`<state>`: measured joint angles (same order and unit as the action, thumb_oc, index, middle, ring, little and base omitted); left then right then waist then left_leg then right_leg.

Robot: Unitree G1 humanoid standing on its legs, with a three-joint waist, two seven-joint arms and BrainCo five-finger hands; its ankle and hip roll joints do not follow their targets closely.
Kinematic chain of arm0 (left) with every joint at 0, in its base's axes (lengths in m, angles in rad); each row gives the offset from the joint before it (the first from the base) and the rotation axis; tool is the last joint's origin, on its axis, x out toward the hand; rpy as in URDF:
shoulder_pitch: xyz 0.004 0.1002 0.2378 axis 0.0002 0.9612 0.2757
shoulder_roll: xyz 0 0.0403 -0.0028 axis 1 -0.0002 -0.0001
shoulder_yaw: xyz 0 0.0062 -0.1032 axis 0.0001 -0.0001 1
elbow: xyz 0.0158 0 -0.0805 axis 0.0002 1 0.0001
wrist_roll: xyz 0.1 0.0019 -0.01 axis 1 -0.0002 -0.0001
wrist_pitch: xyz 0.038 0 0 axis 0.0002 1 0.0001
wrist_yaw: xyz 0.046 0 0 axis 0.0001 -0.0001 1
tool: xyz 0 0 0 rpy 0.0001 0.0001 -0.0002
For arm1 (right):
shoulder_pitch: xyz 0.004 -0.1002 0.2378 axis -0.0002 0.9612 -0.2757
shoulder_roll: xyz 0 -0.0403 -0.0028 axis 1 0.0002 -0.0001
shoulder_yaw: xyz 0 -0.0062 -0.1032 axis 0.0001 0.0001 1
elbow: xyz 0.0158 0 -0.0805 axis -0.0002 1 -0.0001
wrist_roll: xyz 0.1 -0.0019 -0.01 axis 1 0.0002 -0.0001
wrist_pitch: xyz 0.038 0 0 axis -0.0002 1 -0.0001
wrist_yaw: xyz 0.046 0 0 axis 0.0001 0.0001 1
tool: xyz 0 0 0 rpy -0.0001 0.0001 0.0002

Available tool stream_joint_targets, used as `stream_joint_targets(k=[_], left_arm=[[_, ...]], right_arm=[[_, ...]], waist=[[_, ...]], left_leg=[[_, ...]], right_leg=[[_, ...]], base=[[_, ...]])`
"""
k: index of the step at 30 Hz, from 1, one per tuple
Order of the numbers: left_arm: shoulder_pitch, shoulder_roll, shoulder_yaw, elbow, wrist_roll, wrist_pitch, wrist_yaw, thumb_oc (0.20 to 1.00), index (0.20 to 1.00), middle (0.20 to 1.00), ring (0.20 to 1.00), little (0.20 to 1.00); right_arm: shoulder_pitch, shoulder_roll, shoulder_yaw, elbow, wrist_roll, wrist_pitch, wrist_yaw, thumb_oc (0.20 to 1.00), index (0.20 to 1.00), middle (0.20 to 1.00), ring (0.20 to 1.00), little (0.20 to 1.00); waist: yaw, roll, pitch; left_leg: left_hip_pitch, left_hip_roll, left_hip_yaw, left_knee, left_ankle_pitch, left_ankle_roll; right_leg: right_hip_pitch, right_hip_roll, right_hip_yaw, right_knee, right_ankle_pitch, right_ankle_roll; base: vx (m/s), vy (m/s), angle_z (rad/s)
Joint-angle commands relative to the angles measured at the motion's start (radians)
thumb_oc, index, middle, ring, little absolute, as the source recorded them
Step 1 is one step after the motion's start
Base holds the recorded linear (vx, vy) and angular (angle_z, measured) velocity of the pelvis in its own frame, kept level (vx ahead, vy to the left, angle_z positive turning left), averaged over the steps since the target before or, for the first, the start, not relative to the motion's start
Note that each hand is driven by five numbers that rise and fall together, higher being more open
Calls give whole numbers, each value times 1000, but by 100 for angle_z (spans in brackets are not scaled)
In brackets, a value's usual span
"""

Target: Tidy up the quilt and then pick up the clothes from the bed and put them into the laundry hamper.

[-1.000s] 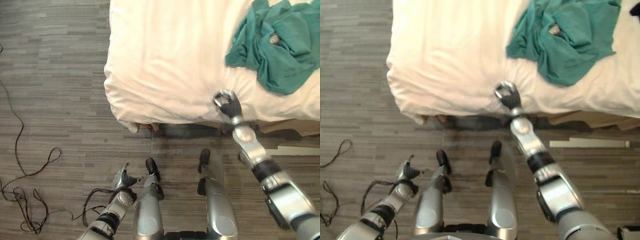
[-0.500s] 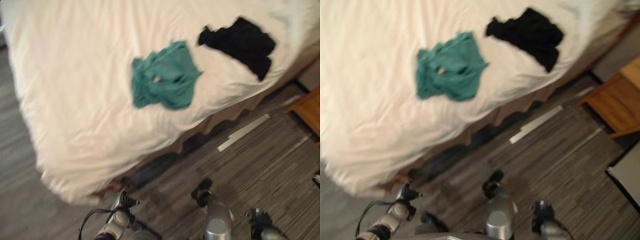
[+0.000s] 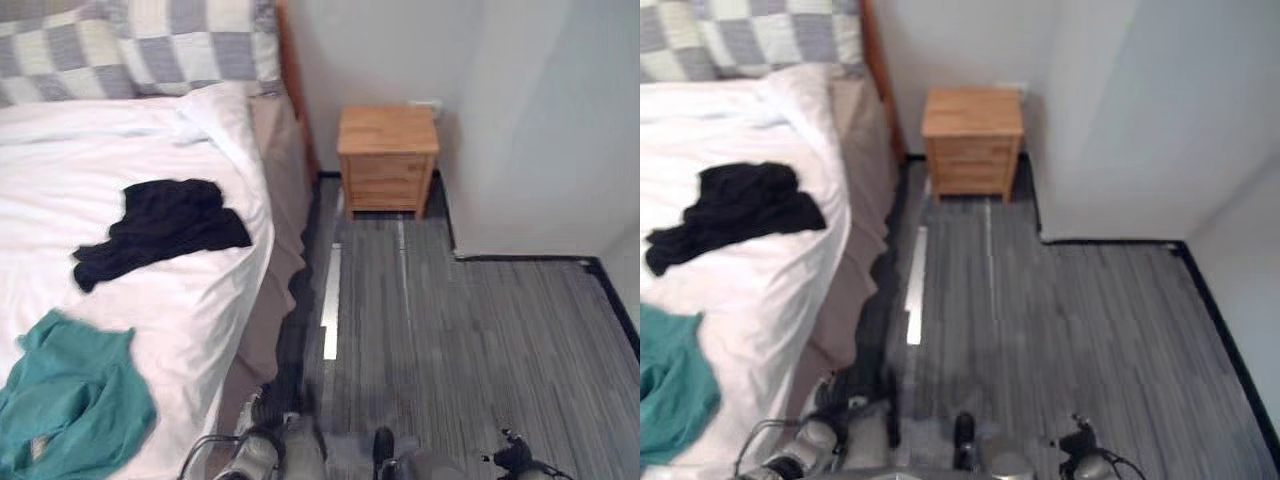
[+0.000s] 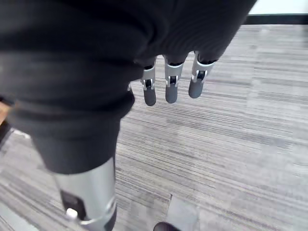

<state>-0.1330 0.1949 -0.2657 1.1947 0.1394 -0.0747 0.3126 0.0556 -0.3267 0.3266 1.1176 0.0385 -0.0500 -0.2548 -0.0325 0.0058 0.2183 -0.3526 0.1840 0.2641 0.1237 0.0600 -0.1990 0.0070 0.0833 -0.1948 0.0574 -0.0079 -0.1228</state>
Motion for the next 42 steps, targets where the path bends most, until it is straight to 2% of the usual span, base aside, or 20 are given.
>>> stream_joint_targets(k=[1, 3, 4, 5, 6, 8, 9, 12, 14, 17, 20, 24, 26, 29, 31, 33, 35, 37, 39, 42], left_arm=[[31, 55, -8, -12, 36, 8, -12, 1000, 1000, 1000, 1000, 1000], [28, 60, 0, -6, 39, 19, -12, 1000, 1000, 1000, 1000, 1000], [24, 68, -2, -11, 42, 26, -13, 1000, 1000, 1000, 1000, 1000], [24, 68, -2, -11, 42, 26, -13, 1000, 1000, 1000, 1000, 1000], [11, 81, -10, -10, 62, 32, -13, 1000, 1000, 1000, 1000, 1000], [11, 85, -17, -14, 85, 32, -10, 1000, 1000, 1000, 1000, 1000], [8, 85, -15, -11, 104, 28, -14, 1000, 1000, 1000, 1000, 1000], [-11, 87, -14, -8, 126, 27, -19, 1000, 1000, 1000, 1000, 1000], [-12, 91, -19, 4, 147, 13, -20, 1000, 1000, 1000, 1000, 1000], [8, 89, -6, 1, 131, 18, -16, 1000, 1000, 1000, 1000, 1000], [16, 78, 21, -15, 66, 17, -5, 1000, 1000, 1000, 1000, 1000], [36, 50, 32, -3, 62, 19, -13, 1000, 1000, 1000, 1000, 1000], [44, 43, 35, 9, 75, 15, -24, 1000, 1000, 1000, 1000, 1000], [55, 40, 45, 11, 100, 18, -38, 1000, 1000, 1000, 1000, 1000], [71, 38, 47, 11, 111, 28, -45, 1000, 1000, 1000, 1000, 1000], [90, 33, 61, 16, 101, 34, -46, 1000, 1000, 1000, 1000, 1000], [83, 36, 61, 28, 84, 40, -46, 1000, 1000, 1000, 1000, 1000], [76, 51, 50, 14, 89, 42, -46, 1000, 1000, 1000, 1000, 1000], [57, 64, 41, 4, 80, 42, -39, 1000, 1000, 1000, 1000, 1000], [41, 75, 31, 2, 74, 43, -41, 1000, 1000, 1000, 1000, 1000]], right_arm=[[-58, 70, -102, -7, -12, -17, -1, 1000, 1000, 1000, 1000, 1000], [-58, 82, -116, 2, -30, -8, 9, 1000, 1000, 1000, 1000, 1000], [-59, 77, -121, -12, -40, -1, 9, 1000, 1000, 1000, 1000, 1000], [-59, 77, -121, -12, -40, -1, 9, 1000, 1000, 1000, 1000, 1000], [-68, 77, -128, -38, -44, 2, 7, 1000, 1000, 1000, 1000, 1000], [-70, 70, -130, -62, -54, 4, 1, 1000, 1000, 1000, 1000, 1000], [-79, 64, -131, -63, -53, 8, 5, 1000, 1000, 1000, 1000, 1000], [-92, 58, -135, -52, -50, 15, 6, 1000, 1000, 1000, 1000, 1000], [-100, 45, -130, -29, -56, 22, 12, 1000, 1000, 1000, 1000, 1000], [-99, 32, -130, -3, -56, 21, 23, 1000, 1000, 1000, 1000, 1000], [-116, 8, -131, 21, -50, 32, 18, 1000, 1000, 1000, 1000, 1000], [-131, 7, -126, 52, -52, 35, 23, 1000, 1000, 1000, 1000, 1000], [-127, 12, -131, 62, -57, 28, 28, 1000, 1000, 1000, 1000, 1000], [-114, 15, -143, 69, -74, 27, 30, 1000, 1000, 1000, 1000, 1000], [-99, 23, -138, 73, -87, 32, 31, 1000, 1000, 1000, 1000, 1000], [-94, 37, -131, 79, -103, 36, 41, 1000, 1000, 1000, 1000, 1000], [-100, 58, -125, 81, -106, 34, 41, 1000, 1000, 1000, 1000, 1000], [-100, 67, -121, 63, -134, 40, 42, 1000, 1000, 1000, 1000, 1000], [-111, 70, -129, 36, -126, 40, 34, 1000, 1000, 1000, 1000, 1000], [-115, 69, -136, 16, -115, 43, 30, 1000, 1000, 1000, 1000, 1000]], waist=[[52, -93, 43], [36, -95, 61], [18, -81, 74], [18, -81, 73], [-16, -54, 92], [-42, -51, 94], [-64, -49, 93], [-88, -42, 85], [-93, -47, 71], [-71, -47, 80], [-23, -52, 132], [14, -49, 115], [24, -43, 92], [-2, -23, 73], [-8, -22, 60], [10, -25, 42], [32, -55, 44], [23, -75, 60], [8, -63, 76], [-2, -59, 82]], left_leg=[[198, -78, -17, -73, -15, 142], [293, -71, 25, -98, -59, 164], [331, -57, 35, -111, -67, 172], [330, -57, 35, -111, -67, 172], [404, -35, 60, -142, -85, 169], [463, -37, 77, -151, -115, 151], [510, -43, 65, -153, -144, 123], [559, -25, 52, -170, -174, 92], [574, -8, 49, -100, -209, 72], [440, 132, 31, 402, -31, 42], [278, 207, 13, 675, -29, 55], [193, 92, 96, 380, -91, 68], [182, 24, 209, 168, -71, 74], [184, 69, 516, 29, -21, 70], [227, 83, 607, 32, -9, 84], [263, 32, 554, -14, -44, 136], [286, 7, 520, -5, -104, 182], [328, -11, 521, -2, -162, 224], [378, -17, 474, -32, -184, 242], [425, -34, 380, -59, -198, 236]], right_leg=[[149, -70, 85, 66, -177, 207], [13, -129, 21, 425, -52, 337], [-64, -169, -13, 580, 7, 361], [-65, -168, -13, 580, 8, 361], [-173, -236, -82, 672, -5, 350], [-222, -288, -131, 513, -52, 321], [-232, -290, -109, 207, -39, 305], [-242, -286, -47, -42, 26, 328], [-247, -292, -1, -74, 62, 344], [-149, -235, -37, -84, 73, 274], [-3, -190, -72, -143, 23, 210], [71, -192, -56, -145, -41, 222], [109, -187, -85, -145, -75, 239], [166, -155, -164, -145, -135, 241], [209, -135, -192, -136, -152, 235], [211, -134, -202, -60, -168, 244], [161, -183, -237, 176, -137, 300], [66, -276, -248, 462, -20, 384], [-46, -325, -211, 667, 56, 385], [-125, -392, -157, 599, 1, 356]], base=[[537, 43, -63], [489, 52, -71], [312, 28, -40], [462, 82, -3], [476, 52, 38], [715, -121, 75], [587, -226, 43], [566, -239, 19], [521, -246, 56], [454, -482, 27], [376, -375, 15], [473, -1, -30], [512, 48, 1], [447, -24, 21], [513, -62, 33], [506, 69, 50], [413, 71, 51], [324, 41, 55], [292, 28, 91], [432, -180, 105]])
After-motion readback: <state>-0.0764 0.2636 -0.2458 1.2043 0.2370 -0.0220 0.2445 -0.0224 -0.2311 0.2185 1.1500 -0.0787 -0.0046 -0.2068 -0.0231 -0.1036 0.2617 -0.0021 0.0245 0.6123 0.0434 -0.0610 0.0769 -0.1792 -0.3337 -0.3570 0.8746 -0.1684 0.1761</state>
